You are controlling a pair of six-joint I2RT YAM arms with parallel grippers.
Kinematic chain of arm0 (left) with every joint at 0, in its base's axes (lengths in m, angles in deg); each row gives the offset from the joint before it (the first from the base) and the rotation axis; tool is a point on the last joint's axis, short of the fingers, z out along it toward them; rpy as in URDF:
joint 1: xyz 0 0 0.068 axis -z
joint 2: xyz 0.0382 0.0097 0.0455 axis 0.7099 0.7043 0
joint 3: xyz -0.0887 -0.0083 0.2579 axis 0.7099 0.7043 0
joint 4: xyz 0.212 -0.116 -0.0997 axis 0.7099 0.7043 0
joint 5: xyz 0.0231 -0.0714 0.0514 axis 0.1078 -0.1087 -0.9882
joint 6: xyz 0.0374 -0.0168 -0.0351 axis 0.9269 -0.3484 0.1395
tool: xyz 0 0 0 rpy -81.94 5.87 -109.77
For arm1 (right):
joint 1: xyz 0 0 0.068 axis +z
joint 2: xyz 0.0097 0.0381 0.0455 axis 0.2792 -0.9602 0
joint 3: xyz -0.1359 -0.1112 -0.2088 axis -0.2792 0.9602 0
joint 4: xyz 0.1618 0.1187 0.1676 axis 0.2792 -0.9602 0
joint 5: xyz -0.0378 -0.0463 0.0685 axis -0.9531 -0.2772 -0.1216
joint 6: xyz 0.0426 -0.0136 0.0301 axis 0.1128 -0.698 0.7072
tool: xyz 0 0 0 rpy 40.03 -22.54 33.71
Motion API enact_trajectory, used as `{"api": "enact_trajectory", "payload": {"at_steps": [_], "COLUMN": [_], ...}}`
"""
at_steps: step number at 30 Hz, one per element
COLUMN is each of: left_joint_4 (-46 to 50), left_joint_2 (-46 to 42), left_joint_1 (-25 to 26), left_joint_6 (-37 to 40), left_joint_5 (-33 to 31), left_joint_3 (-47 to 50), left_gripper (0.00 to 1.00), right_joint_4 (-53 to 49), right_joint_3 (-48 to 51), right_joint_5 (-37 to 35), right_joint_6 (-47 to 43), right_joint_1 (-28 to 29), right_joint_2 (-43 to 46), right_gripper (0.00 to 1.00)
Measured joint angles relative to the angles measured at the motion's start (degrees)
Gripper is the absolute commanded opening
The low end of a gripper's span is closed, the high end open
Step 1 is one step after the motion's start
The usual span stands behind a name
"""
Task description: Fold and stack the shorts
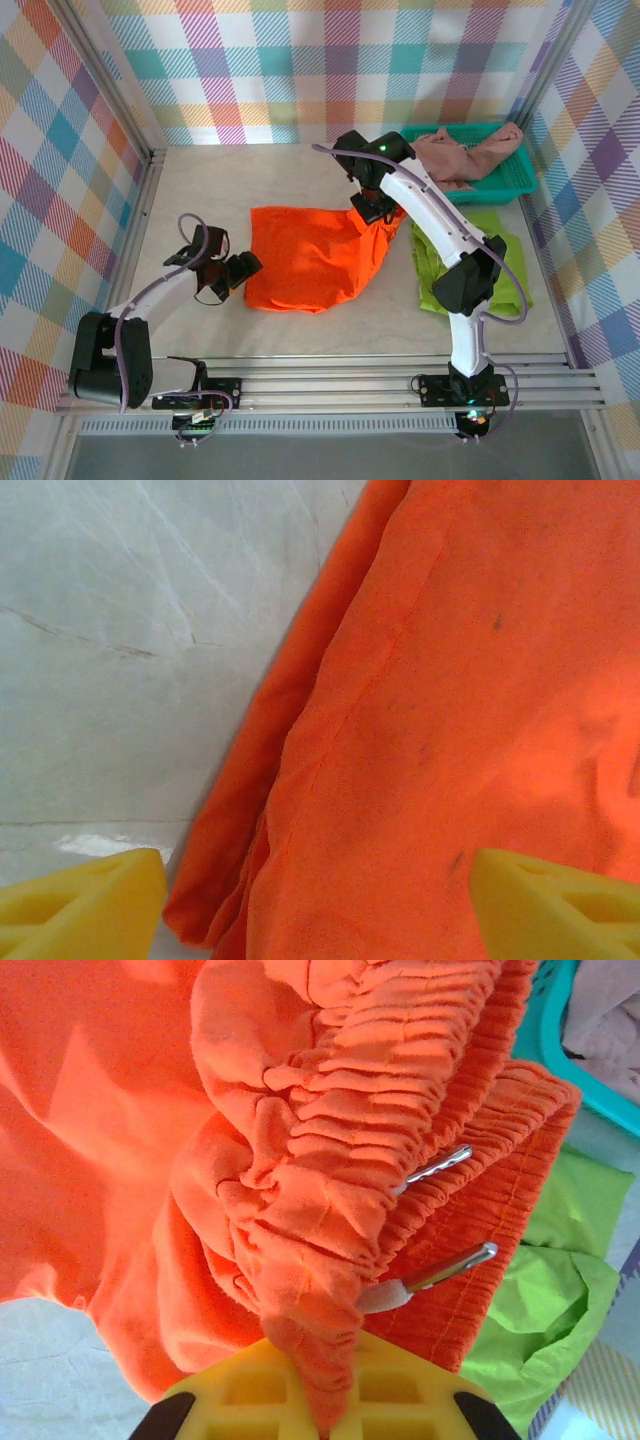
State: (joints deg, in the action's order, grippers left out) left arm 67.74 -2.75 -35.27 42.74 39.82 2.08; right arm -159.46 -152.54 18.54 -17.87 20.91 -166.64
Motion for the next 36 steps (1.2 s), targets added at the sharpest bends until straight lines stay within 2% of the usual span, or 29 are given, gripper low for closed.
{"api": "enact_trajectory", "payload": {"at_steps": [3, 9, 14, 18, 27, 36], "left_joint_4": [-1.2, -3.0, -4.0, -5.5, -9.0, -10.7], "left_joint_2": [2.4, 7.1, 7.8, 7.7, 7.3, 8.9], "left_joint_1": [0.2, 1.7, 3.6, 6.9, 18.6, 20.4], "left_joint_6": [0.1, -0.2, -0.4, -1.8, -6.8, -8.2], "left_joint_5": [0.0, 0.1, -0.1, -0.5, -3.6, -5.1], "left_joint_3": [0.0, 0.0, 0.2, 1.4, 2.7, 1.9], "left_gripper": [0.54, 0.41, 0.24, 0.22, 0.22, 0.22], "right_joint_4": [-0.5, -0.6, -0.6, -0.6, -1.4, -1.8], "right_joint_3": [-1.1, -1.6, -1.6, -1.6, -6.5, -11.6], "right_joint_5": [-1.1, -2.4, -3.4, -4.9, -5.4, -1.7], "right_joint_6": [0.0, -0.3, -1.2, -1.7, -1.4, 1.2], "right_joint_1": [0.3, 0.4, 0.4, 0.4, 1.9, 8.6], "right_joint_2": [0.0, 0.0, 0.0, 0.0, -1.2, -8.0], "right_gripper": [0.00, 0.00, 0.00, 0.00, 0.00, 0.00]}}
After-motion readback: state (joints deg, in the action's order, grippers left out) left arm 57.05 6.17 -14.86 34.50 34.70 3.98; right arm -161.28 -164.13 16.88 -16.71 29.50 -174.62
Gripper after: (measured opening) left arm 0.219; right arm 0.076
